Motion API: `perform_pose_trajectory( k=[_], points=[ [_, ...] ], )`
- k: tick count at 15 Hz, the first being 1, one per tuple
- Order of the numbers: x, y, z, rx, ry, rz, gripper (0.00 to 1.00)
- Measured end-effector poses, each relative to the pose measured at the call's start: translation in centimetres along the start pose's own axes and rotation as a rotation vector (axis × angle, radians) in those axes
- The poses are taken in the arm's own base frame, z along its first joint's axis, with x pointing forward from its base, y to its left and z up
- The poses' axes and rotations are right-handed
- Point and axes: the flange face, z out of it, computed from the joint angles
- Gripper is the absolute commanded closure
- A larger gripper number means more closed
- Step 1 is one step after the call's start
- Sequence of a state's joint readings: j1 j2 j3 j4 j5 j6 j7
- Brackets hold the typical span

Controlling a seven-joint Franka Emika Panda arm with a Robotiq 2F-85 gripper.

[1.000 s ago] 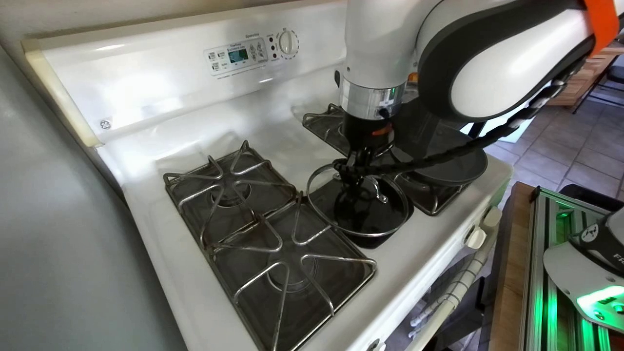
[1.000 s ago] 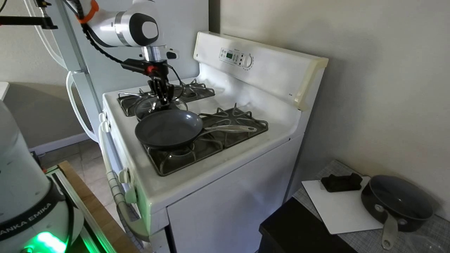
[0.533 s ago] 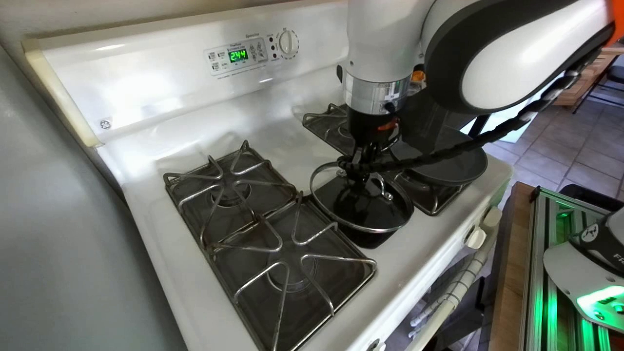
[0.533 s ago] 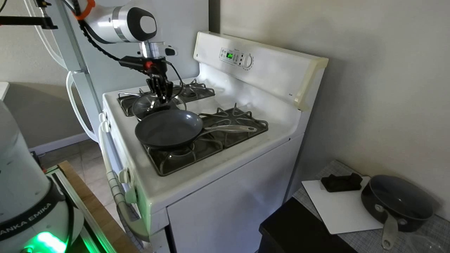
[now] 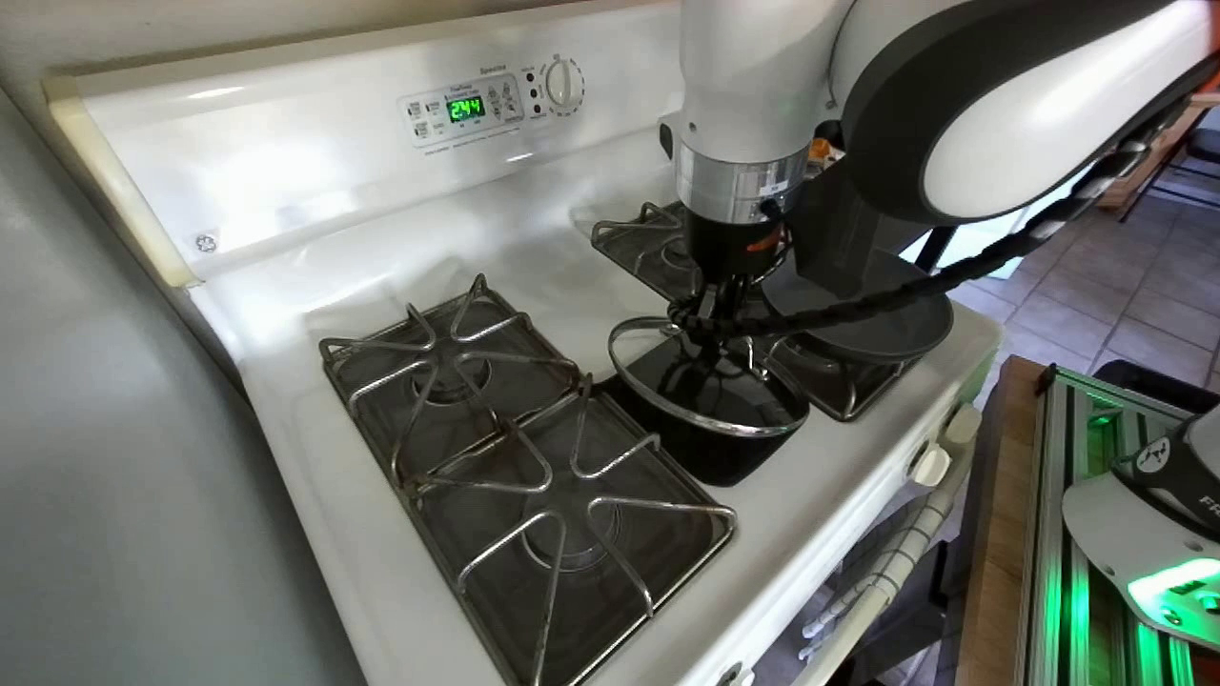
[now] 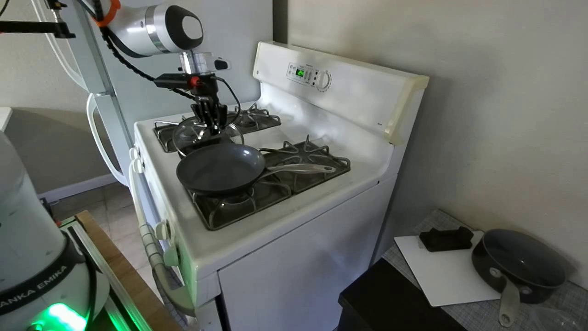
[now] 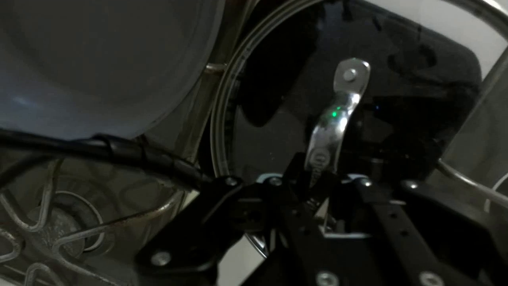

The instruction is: Remove the glass lid from the pan and put it on he black potholder on the stove

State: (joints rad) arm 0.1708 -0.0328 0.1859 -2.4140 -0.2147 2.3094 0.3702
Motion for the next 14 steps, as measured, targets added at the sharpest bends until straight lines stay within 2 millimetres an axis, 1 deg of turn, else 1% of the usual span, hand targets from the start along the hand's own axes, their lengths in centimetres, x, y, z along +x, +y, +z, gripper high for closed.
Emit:
perform_pose_trajectory(
  k=[2, 3, 4, 5, 6, 8, 9, 11, 13, 14],
  points=[
    [0.0, -0.1, 0.1, -0.013, 0.003, -0.006, 1.0],
    [0.0, -0.2, 0.2, -0.017, 0.002, -0.008, 0.93],
    [-0.1, -0.3, 0.3, -0.02, 0.001, -0.009, 0.77],
    [-0.1, -0.5, 0.5, -0.022, -0.001, -0.011, 0.84],
    [-0.2, -0.6, 0.8, -0.023, -0.009, -0.013, 0.81],
    [-0.3, -0.8, 1.6, -0.024, -0.025, -0.018, 0.54],
    [-0.4, -0.9, 2.0, -0.024, -0.035, -0.02, 0.45],
    [-0.4, -1.0, 2.7, -0.025, -0.05, -0.022, 0.28],
    [-0.4, -0.7, 2.9, -0.025, -0.053, -0.016, 0.14],
    [-0.3, -0.6, 2.9, -0.024, -0.053, -0.013, 0.05]
  ],
)
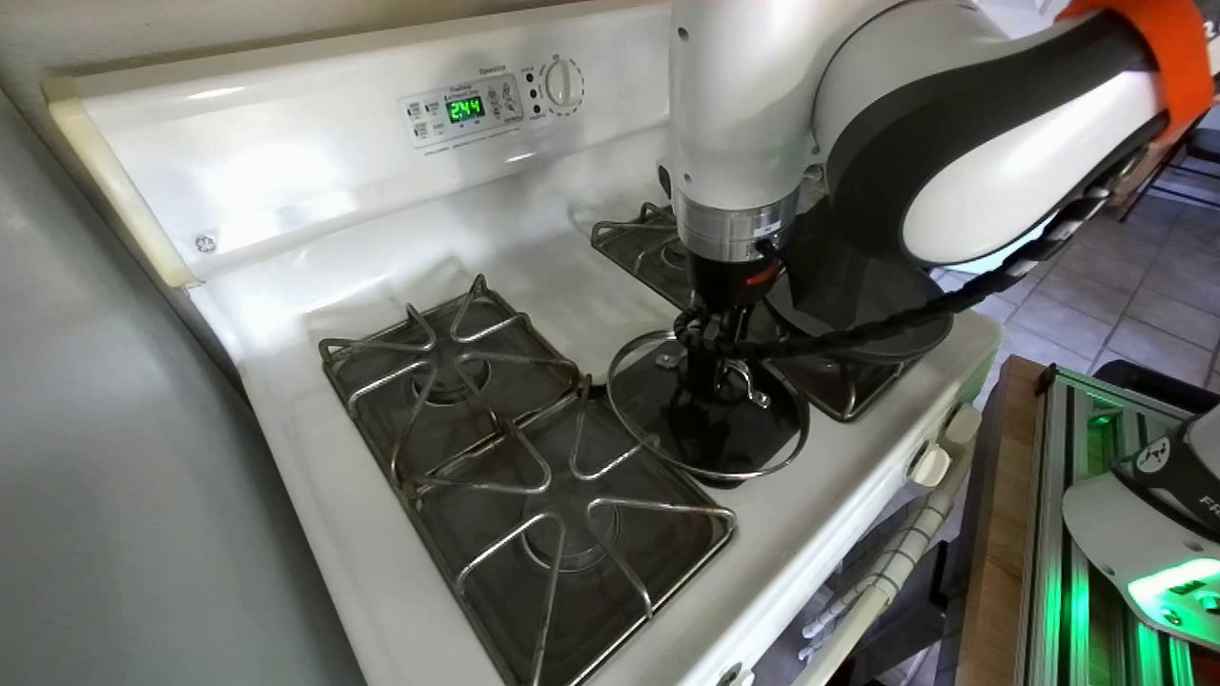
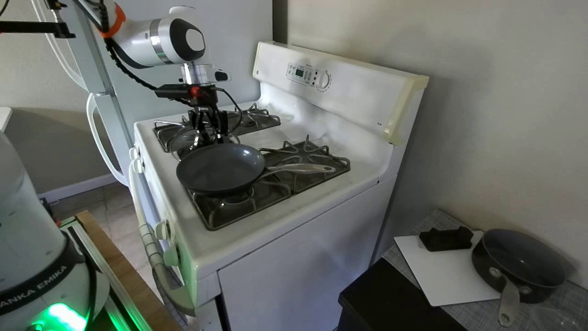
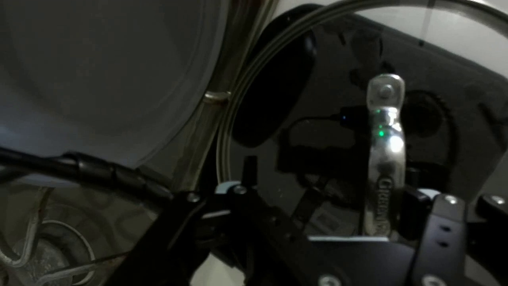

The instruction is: Remove the glass lid from the pan and put it on he black potholder on the stove

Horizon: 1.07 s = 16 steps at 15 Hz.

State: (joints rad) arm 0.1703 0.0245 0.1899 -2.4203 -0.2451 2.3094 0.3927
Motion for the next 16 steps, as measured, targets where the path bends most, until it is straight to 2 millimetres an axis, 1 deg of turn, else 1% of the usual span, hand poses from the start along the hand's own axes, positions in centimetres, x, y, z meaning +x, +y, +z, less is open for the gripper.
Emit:
perform_pose_trajectory(
  k=[1, 6, 10, 13, 16],
  points=[
    [0.0, 0.1, 0.0, 0.0, 0.0, 0.003, 0.0],
    [0.1, 0.3, -0.1, 0.021, -0.007, 0.018, 0.0],
    [0.1, 0.1, -0.4, 0.08, -0.021, 0.022, 0.0],
    [0.3, -0.1, -1.2, 0.143, -0.023, 0.021, 0.0],
    [0.3, 0.0, -2.7, 0.194, -0.002, 0.019, 0.0]
  ],
)
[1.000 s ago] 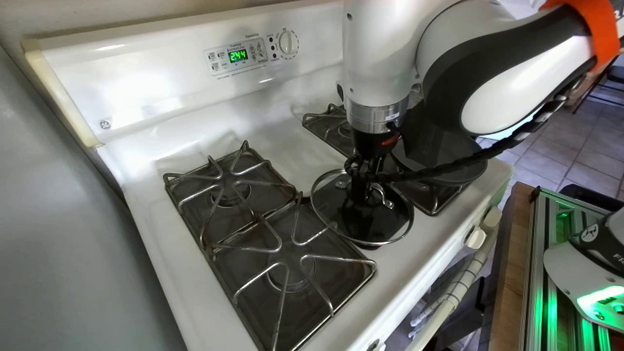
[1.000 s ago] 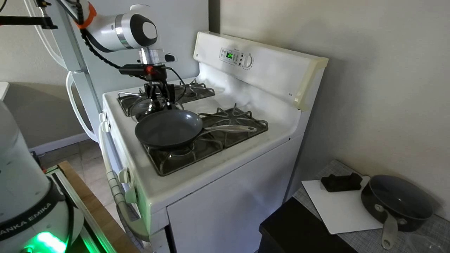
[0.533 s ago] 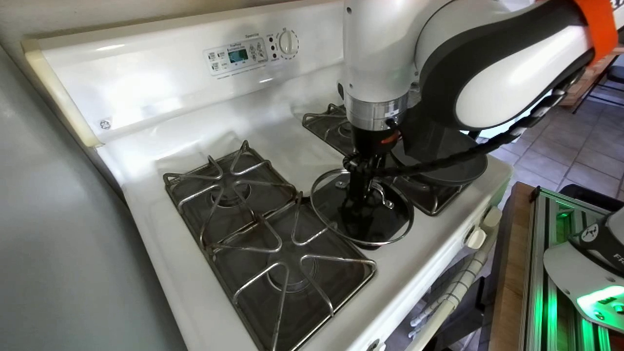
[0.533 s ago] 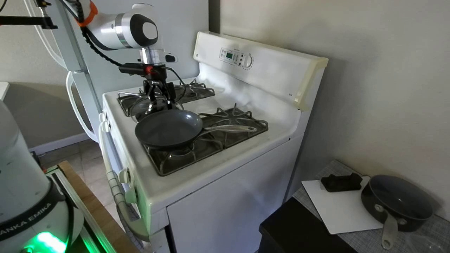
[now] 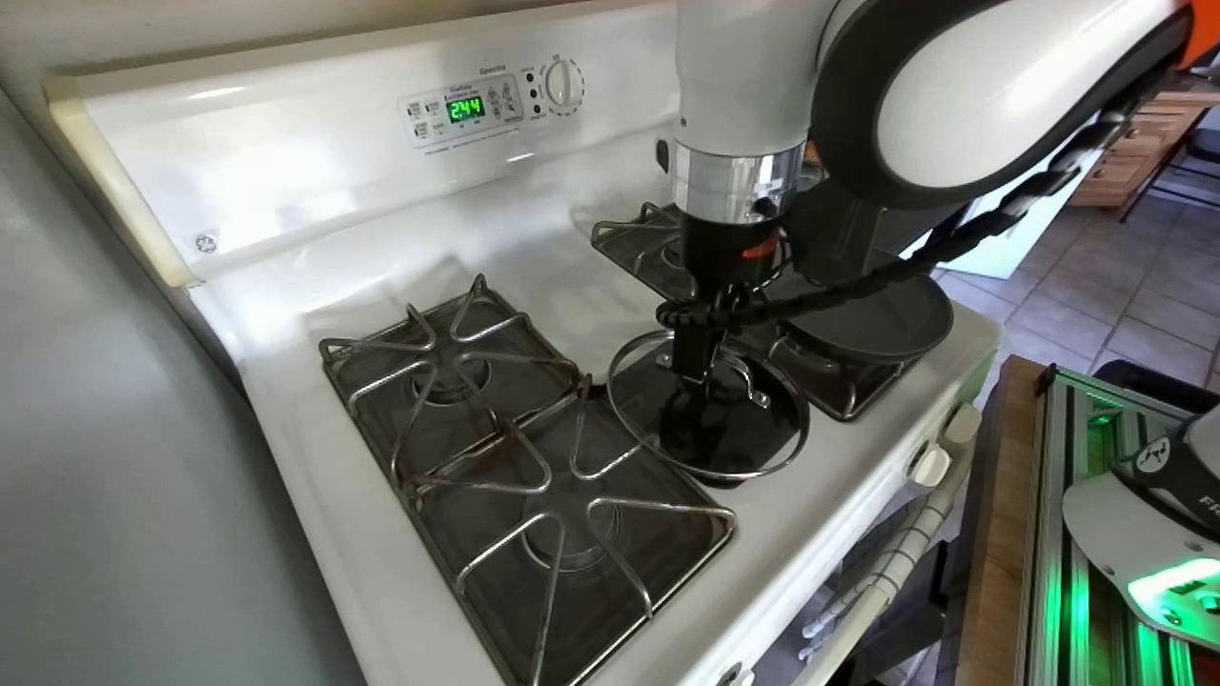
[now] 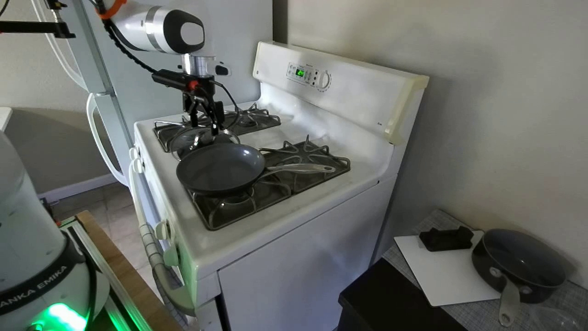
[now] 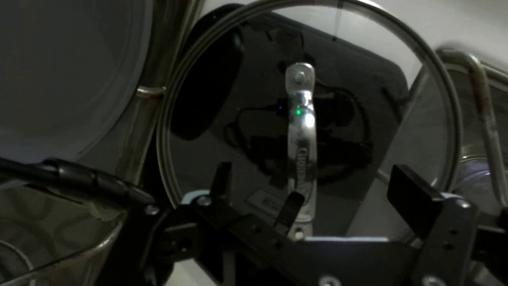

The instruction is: Remove the glass lid from the pan and put it on he black potholder on the stove

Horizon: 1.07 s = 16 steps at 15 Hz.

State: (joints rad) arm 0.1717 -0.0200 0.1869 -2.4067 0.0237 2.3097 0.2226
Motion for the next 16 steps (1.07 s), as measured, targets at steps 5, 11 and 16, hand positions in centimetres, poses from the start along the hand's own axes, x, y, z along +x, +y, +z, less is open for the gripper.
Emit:
perform_pose_trajectory(
  k=[5, 11, 16],
  points=[
    [-0.7, 0.0, -3.6, 0.019, 0.046, 0.003, 0.0],
    [-5.1, 0.6, -12.1, 0.011, 0.091, 0.023, 0.0],
    [-8.4, 1.1, -17.0, 0.012, 0.192, 0.051, 0.0]
  ],
)
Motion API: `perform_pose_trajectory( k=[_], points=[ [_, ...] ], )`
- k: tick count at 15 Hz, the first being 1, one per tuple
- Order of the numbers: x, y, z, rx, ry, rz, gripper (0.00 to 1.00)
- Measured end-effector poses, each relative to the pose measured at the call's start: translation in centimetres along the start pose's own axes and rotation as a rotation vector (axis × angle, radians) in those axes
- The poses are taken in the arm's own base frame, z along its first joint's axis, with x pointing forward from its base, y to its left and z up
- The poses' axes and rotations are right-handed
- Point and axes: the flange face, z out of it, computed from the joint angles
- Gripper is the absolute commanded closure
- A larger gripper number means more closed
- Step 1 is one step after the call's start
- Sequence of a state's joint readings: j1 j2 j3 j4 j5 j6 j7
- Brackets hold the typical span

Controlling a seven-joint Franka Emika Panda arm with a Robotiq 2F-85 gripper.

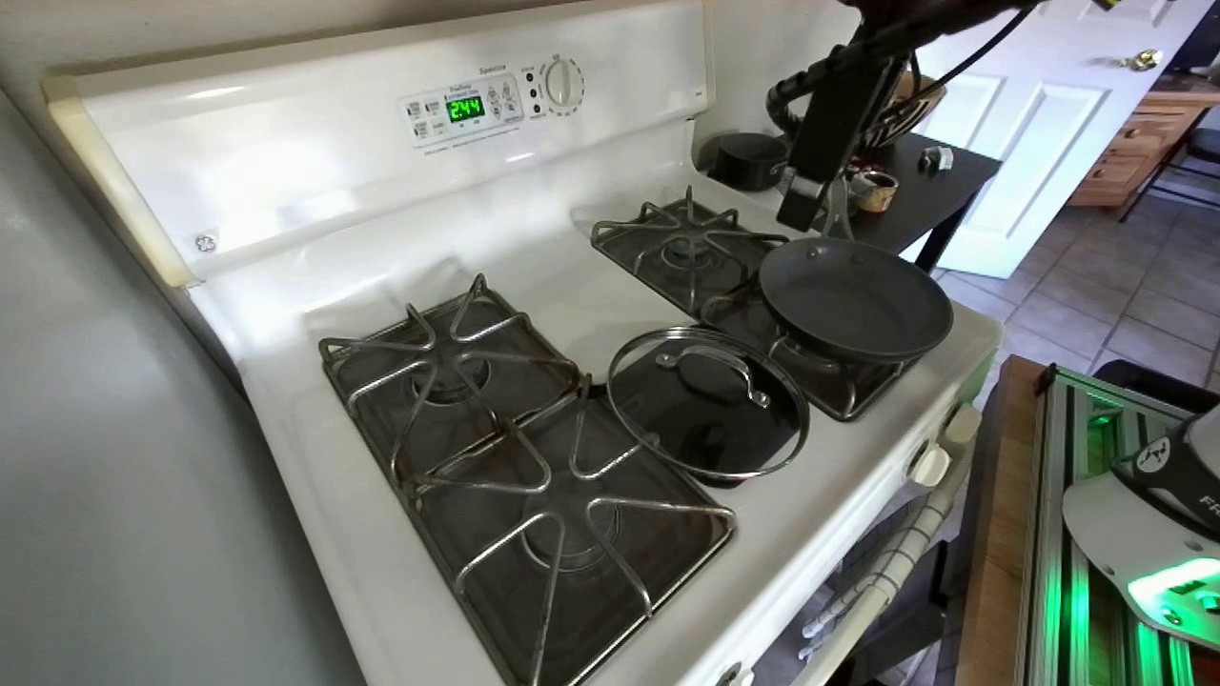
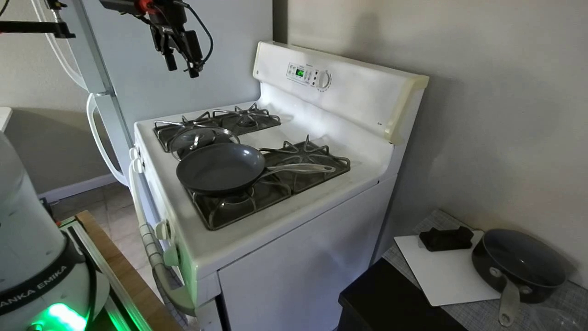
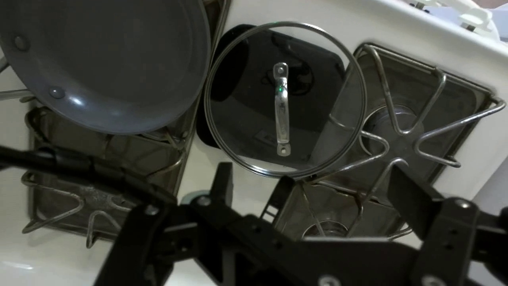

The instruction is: Remove the glass lid from the pan and put it on he black potholder on the stove

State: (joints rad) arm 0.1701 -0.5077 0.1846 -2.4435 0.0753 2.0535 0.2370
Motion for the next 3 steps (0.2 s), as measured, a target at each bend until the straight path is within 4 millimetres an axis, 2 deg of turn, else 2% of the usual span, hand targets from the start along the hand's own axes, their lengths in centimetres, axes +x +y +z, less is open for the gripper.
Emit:
perform_pose_trajectory(
  k=[3],
  points=[
    [-0.44, 0.15, 0.02, -0.002, 0.002, 0.002, 0.0]
  ],
)
